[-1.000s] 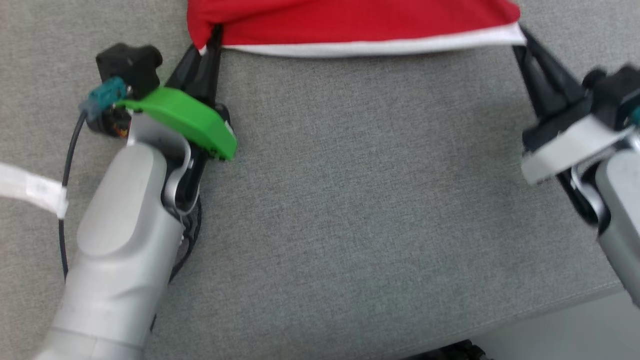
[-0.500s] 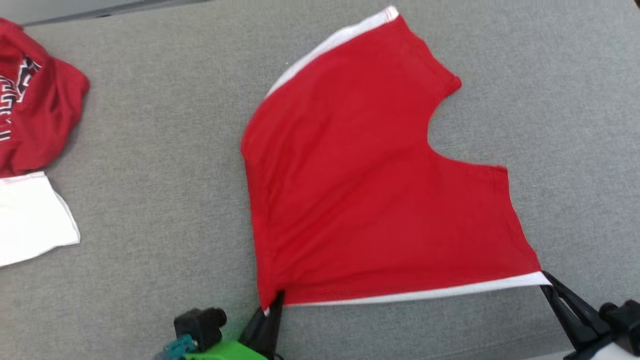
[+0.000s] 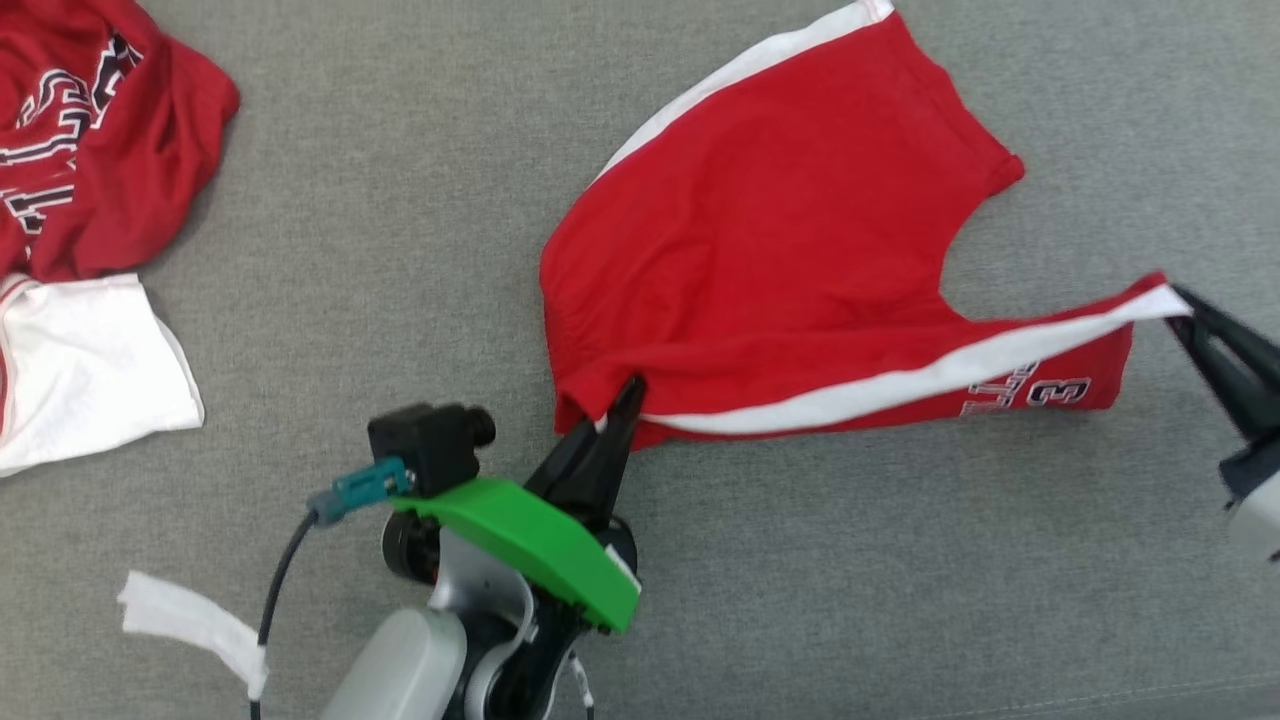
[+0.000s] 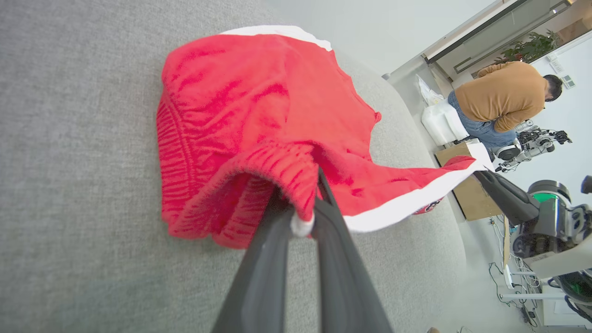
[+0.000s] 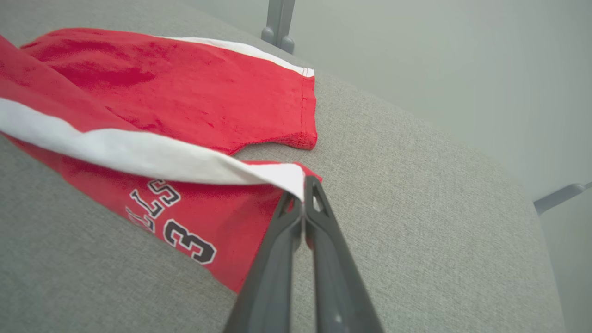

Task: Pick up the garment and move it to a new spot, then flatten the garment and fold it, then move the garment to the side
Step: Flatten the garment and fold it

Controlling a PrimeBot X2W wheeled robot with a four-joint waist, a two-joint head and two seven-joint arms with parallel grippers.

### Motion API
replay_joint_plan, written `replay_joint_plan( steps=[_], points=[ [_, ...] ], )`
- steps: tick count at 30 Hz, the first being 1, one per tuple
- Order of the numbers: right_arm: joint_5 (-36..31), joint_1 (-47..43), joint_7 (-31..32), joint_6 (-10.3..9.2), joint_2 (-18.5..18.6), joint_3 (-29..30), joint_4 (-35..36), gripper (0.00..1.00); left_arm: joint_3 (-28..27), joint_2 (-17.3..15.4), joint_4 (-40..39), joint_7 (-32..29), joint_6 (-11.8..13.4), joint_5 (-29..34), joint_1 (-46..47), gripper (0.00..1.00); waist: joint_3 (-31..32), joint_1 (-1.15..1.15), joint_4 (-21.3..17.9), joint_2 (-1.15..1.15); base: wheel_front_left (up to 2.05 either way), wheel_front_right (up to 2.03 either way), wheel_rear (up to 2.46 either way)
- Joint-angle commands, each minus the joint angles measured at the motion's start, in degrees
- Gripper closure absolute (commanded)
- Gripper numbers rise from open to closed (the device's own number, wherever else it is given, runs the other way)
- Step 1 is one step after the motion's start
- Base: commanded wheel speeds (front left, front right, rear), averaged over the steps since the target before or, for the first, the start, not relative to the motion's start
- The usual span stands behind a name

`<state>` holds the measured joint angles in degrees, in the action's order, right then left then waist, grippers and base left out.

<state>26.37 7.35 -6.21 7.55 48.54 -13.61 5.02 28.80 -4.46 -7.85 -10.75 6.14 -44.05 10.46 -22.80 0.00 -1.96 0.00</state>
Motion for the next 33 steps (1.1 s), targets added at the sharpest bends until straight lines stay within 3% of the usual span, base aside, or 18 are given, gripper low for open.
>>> replay_joint_plan(
  steps=[1, 7, 16, 30, 32, 33],
  points=[
    [0.9, 4.1, 1.2, -0.12, 1.8, -1.3, -0.7, 1.00, -0.1, 0.2, -0.4, -1.1, 0.7, -0.9, 3.1, 1.00, -5.6, 0.00, 3.7, 0.00, 0.00, 0.00, 0.00],
    [4.2, 21.7, 6.4, -0.11, 6.2, -11.5, -6.1, 1.00, 0.0, 1.2, 1.6, -6.4, 6.3, -4.0, 13.6, 1.00, -9.8, 0.00, 6.9, 0.00, 0.00, 0.00, 0.00],
    [8.8, 42.6, 7.2, -0.12, 4.4, -25.9, -16.9, 1.00, 2.0, 1.5, 5.1, -5.4, 12.2, -9.0, 22.5, 1.00, -11.6, 0.00, 8.4, 0.00, 0.00, 0.00, 0.00],
    [13.1, 59.3, 2.3, -0.12, 3.3, -38.5, -29.0, 1.00, 5.8, 1.5, 7.7, 0.3, 15.2, -15.7, 27.5, 1.00, -12.6, 0.00, 8.9, 0.00, 0.00, 0.00, 0.00],
    [13.7, 60.6, 1.6, -0.12, 2.9, -39.8, -30.5, 1.00, 6.0, 1.5, 7.8, 0.8, 15.5, -16.3, 27.9, 0.93, -12.6, 0.00, 9.1, 0.00, 0.00, 0.00, 0.00],
    [13.8, 61.1, 1.5, -0.12, 2.7, -40.4, -31.0, 1.00, 5.9, 1.5, 7.7, 1.2, 15.7, -16.6, 28.0, 0.76, -12.7, 0.00, 9.2, 0.00, 0.00, 0.00, 0.00]
  ],
)
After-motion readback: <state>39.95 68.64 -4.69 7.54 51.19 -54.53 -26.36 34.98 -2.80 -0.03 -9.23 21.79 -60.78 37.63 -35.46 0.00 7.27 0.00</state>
